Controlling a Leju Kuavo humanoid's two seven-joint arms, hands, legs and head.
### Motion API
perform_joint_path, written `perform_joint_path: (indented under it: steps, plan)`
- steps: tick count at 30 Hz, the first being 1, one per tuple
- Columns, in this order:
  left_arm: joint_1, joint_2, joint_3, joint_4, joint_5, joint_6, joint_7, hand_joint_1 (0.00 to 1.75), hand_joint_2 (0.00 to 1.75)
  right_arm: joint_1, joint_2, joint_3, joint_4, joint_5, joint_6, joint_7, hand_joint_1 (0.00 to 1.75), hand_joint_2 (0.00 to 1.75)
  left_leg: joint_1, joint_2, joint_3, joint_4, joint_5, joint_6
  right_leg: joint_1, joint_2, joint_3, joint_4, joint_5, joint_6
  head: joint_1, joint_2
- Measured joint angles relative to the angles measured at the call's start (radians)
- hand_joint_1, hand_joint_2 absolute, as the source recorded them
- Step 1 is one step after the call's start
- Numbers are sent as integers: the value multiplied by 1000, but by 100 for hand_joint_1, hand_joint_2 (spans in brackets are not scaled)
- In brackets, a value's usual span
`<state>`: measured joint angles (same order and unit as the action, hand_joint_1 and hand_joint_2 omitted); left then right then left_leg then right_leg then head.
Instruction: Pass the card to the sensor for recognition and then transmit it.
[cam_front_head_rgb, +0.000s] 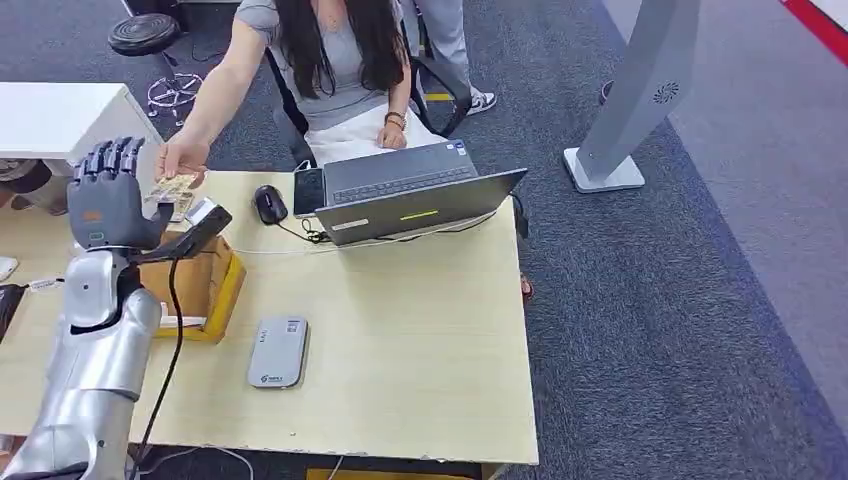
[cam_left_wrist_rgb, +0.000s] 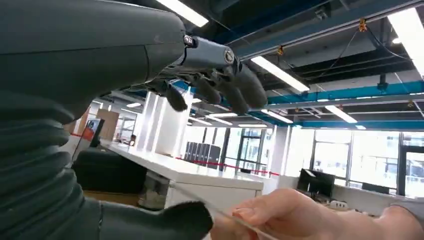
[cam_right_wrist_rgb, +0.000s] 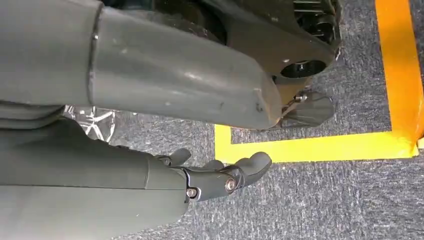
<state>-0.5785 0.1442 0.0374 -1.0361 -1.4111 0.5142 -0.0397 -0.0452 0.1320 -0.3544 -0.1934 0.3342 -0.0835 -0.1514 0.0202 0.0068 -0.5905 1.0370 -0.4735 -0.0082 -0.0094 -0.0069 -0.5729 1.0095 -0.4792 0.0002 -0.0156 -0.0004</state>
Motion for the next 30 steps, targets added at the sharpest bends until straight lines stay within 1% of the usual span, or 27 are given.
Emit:
perform_joint_path:
  steps: [16, 26, 28, 29, 30]
  plan:
    - [0, 1, -3, 8, -5, 0, 0, 175, 175, 0, 0, 7, 4, 0, 0, 1, 0, 0, 0, 0, 0, 0, 0, 0, 0, 0, 0, 0, 0, 0, 0, 0]
    - [11, 1, -3, 8, 5, 2, -3, 175, 175, 0, 5, 10, 4, 19, 0, 16, 0, 0, 0, 0, 0, 0, 0, 0, 0, 0, 0, 0, 0, 0, 0, 0]
    - [16, 1, -3, 8, 11, -2, -16, 175, 175, 0, 5, 11, 4, 21, 0, 16, 0, 0, 0, 0, 0, 0, 0, 0, 0, 0, 0, 0, 0, 0, 0, 0]
    - [21, 0, -3, 8, 29, -15, -40, 175, 175, 0, 6, 11, 4, 20, -2, 15, 0, 0, 0, 0, 0, 0, 0, 0, 0, 0, 0, 0, 0, 0, 0, 0]
    - [34, -4, -7, -1, 45, -43, -67, 175, 175, 0, 7, 11, 4, 17, -5, 15, 0, 0, 0, 0, 0, 0, 0, 0, 0, 0, 0, 0, 0, 0, 0, 0]
